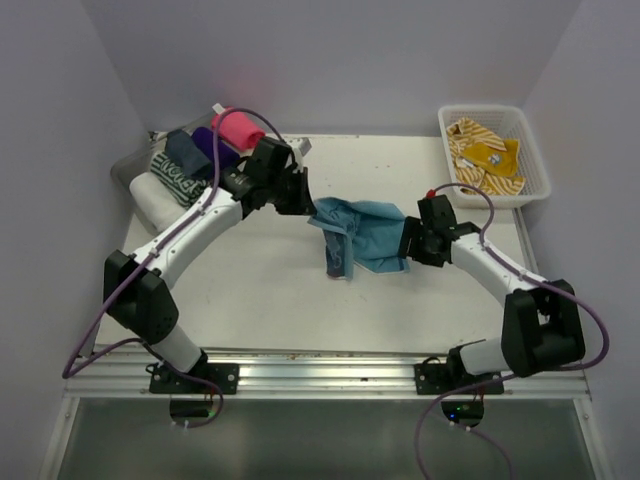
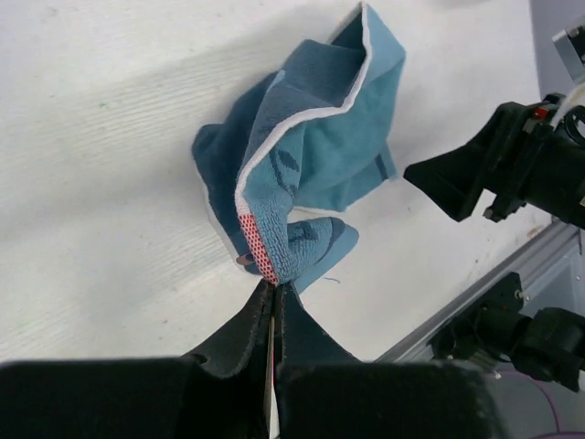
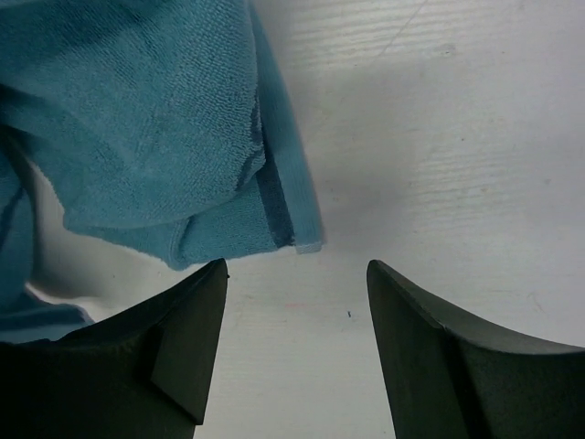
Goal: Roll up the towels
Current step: Flatten the towel
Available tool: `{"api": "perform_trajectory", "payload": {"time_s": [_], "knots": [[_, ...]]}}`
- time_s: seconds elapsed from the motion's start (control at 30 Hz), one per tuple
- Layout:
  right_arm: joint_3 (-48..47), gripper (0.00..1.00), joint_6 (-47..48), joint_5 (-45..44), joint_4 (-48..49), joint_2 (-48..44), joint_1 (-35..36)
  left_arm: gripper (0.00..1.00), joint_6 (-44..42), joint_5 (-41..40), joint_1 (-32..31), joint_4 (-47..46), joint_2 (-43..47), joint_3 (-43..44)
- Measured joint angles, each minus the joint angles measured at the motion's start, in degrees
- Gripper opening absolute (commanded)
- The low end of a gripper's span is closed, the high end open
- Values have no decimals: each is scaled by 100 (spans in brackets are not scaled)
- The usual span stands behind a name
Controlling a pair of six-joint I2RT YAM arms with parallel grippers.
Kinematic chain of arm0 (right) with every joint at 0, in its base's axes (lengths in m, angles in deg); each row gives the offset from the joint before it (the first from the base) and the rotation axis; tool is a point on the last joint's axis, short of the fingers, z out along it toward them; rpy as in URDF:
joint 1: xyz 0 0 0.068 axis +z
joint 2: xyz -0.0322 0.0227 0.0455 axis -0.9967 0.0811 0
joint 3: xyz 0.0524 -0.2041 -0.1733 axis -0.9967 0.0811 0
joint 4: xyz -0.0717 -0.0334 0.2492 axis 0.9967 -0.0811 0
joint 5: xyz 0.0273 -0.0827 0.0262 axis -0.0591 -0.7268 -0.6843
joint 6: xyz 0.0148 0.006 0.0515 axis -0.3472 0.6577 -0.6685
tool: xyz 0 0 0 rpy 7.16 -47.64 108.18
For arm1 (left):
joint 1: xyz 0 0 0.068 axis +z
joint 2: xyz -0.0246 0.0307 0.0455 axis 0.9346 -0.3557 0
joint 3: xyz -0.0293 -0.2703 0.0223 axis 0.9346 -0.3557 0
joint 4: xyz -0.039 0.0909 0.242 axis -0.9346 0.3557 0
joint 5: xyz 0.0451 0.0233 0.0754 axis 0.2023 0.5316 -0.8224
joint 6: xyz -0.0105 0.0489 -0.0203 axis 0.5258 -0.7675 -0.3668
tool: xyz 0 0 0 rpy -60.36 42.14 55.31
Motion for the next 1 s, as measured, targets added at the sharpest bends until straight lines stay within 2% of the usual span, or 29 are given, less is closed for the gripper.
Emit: {"api": "perform_trajectory", "payload": {"time_s": [0.13,0.4,0.47,0.53,0.57,0.6,0.83,1.0], "knots": [[-37,59,55,15,144,372,61,0,-114,-164,306,247,-4,-2],[-20,52,46,70,715,994,61,0,-245,-210,496,409,-7,11],[-20,44,33,186,953,1246,63,0,-256,-208,496,446,-7,35],[-85,32,2,238,1117,1373,92,0,-262,-208,496,476,-7,68],[-140,13,-17,264,1172,1453,125,0,-267,-205,496,481,-7,81],[-227,1,0,269,1189,1543,179,0,-271,-205,501,485,-7,101],[-566,0,-101,15,918,1451,398,0,-345,-254,605,616,-17,516],[-1207,0,0,-671,321,216,363,0,-437,-341,890,745,50,1019]]}}
